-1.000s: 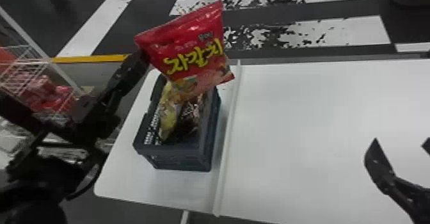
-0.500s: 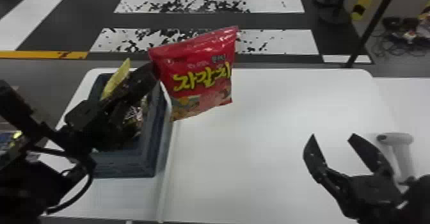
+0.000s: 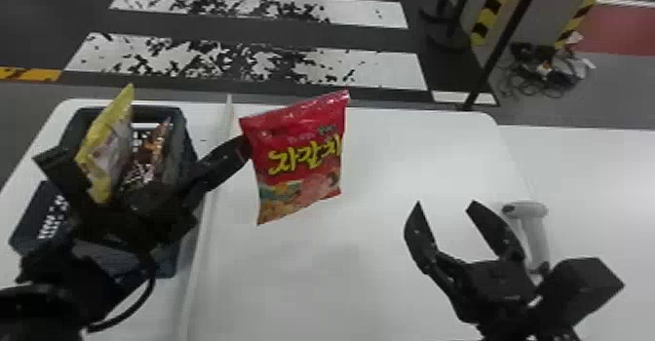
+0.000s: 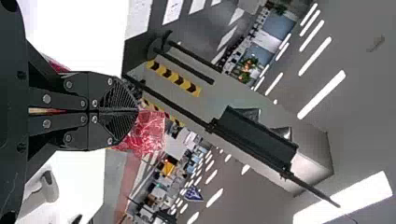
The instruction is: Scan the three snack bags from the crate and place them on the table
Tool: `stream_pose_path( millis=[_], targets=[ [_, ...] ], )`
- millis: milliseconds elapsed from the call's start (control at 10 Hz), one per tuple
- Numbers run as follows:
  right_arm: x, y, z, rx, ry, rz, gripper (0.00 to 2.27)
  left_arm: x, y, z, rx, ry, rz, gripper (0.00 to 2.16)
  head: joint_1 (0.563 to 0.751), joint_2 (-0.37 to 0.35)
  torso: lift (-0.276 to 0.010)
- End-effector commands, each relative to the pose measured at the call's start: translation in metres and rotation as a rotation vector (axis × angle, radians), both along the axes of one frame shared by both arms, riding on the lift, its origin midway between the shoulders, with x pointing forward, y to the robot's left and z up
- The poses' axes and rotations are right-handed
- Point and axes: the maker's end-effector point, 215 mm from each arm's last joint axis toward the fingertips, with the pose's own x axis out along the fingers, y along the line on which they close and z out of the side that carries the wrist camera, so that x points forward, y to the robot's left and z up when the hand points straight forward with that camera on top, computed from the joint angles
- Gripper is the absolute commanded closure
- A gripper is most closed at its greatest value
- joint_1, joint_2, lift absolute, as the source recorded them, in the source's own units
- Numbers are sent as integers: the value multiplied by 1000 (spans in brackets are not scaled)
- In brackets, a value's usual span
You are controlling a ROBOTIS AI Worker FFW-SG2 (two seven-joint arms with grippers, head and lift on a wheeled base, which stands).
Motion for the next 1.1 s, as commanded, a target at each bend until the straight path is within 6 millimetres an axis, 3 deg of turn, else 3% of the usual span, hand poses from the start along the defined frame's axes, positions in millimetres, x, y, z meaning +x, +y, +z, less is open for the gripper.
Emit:
stream_pose_path(
  millis=[0,300,600,700,800,1000],
  targets=[
    [-1,-5,1,3,-2,-7,90,16,-15,-33,-92,85,-24,1744,695,-106,-62],
    [0,-10,4,5,-9,-17,90,10,-75,-42,-253,173,-141,1744,695,-158,-62],
    [-2,-10,2,7,-4,-17,90,-14,-140,-33,-377,237,-292,1868,695,-265,-62],
    [-2,-10,4,7,-10,-18,90,-18,-154,-27,-392,242,-332,1872,695,-285,-62],
    [-3,-11,4,8,-10,-20,90,-21,-161,-35,-442,287,-369,1872,695,-316,-62],
    [-4,-11,2,5,-6,-18,90,-23,-173,-70,-482,376,-402,1885,695,-350,-62]
  ],
)
